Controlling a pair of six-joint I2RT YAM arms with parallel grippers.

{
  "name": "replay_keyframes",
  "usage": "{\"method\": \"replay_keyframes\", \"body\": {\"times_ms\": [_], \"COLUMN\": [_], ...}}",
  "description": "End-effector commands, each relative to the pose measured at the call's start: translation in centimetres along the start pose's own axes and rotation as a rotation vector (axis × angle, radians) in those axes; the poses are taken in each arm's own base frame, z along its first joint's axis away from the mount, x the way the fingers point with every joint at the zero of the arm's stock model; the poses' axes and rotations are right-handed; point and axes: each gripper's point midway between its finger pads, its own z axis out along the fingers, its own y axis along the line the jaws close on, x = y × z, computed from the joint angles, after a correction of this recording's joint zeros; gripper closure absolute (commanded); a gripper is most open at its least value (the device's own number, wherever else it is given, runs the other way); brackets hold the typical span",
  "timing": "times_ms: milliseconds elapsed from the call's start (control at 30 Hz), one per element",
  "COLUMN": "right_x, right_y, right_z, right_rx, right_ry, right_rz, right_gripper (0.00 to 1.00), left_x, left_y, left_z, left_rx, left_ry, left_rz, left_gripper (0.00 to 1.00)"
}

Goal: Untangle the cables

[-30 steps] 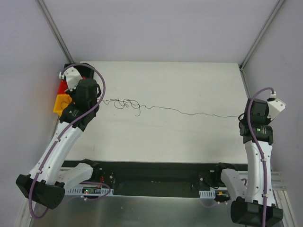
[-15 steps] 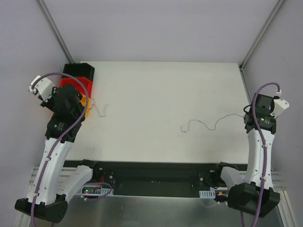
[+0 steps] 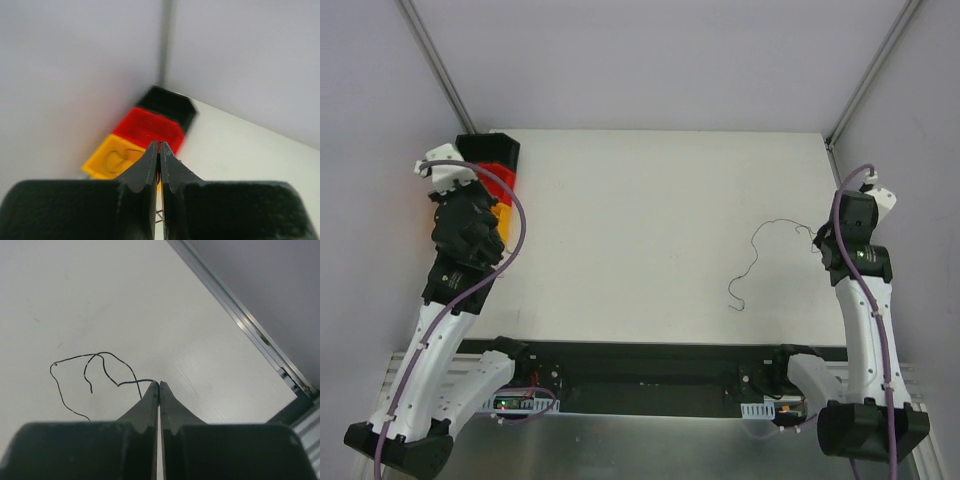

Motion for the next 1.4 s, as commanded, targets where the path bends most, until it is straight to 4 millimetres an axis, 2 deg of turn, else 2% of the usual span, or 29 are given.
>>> {"method": "replay_keyframes", "body": {"times_ms": [0,67,133,200,300,433,600,733,800,867,933,967,1000,1067,1167,1233,1367], "right_x": [-2.3,-2.3,-2.1,-1.2,0.0,3.0,6.0,7.4,7.3,7.2,6.7,6.7,6.8,7.2,7.3,7.2,7.3], "right_y": [3.9,5.2,6.7,8.6,10.5,13.2,15.2,14.7,13.2,10.3,9.0,9.0,9.2,10.1,11.4,12.5,15.8], "right_z": [-3.6,-4.8,-5.5,-6.2,-6.3,-6.0,-5.2,-3.6,-2.3,-0.9,-0.3,-0.2,-0.2,-0.4,-1.0,-1.8,-4.0], "right_rx": [-0.255,-0.33,-0.417,-0.509,-0.581,-0.672,-0.706,-0.638,-0.524,-0.334,-0.245,-0.239,-0.247,-0.297,-0.345,-0.379,-0.503], "right_ry": [-0.124,-0.115,-0.101,-0.071,-0.047,0.011,0.06,0.076,0.074,0.085,0.082,0.084,0.092,0.106,0.102,0.089,0.06], "right_rz": [-0.038,-0.06,-0.078,-0.114,-0.141,-0.2,-0.279,-0.344,-0.349,-0.354,-0.381,-0.389,-0.396,-0.397,-0.405,-0.423,-0.45], "right_gripper": [1.0,1.0,1.0,1.0,1.0,1.0,1.0,1.0,1.0,1.0,0.88,0.8,0.76,0.7,0.51,0.44,0.31], "left_x": [2.7,4.4,5.4,6.5,8.4,10.0,12.2,13.8,14.2,14.4,14.3,14.1,14.1,13.9,13.4,13.3,13.2], "left_y": [-13.0,-16.7,-19.0,-20.2,-21.1,-22.1,-22.9,-23.3,-23.5,-23.6,-23.7,-23.8,-23.8,-23.8,-23.8,-23.7,-23.6], "left_z": [-4.1,-6.3,-8.5,-9.5,-9.8,-11.0,-11.1,-10.9,-10.8,-10.9,-11.0,-11.1,-11.1,-11.3,-11.5,-11.5,-11.4], "left_rx": [0.656,0.853,0.997,1.066,1.101,1.178,1.188,1.184,1.182,1.19,1.199,1.204,1.208,1.216,1.223,1.221,1.211], "left_ry": [0.152,0.224,0.274,0.308,0.361,0.409,0.473,0.523,0.536,0.545,0.548,0.545,0.548,0.55,0.542,0.539,0.541], "left_rz": [-0.013,0.008,0.004,0.023,0.063,0.092,0.119,0.149,0.155,0.157,0.155,0.152,0.15,0.145,0.134,0.133,0.126], "left_gripper": [1.0,1.0,1.0,1.0,1.0,1.0,1.0,1.0,1.0,1.0,1.0,1.0,1.0,1.0,1.0,1.0,1.0]}}
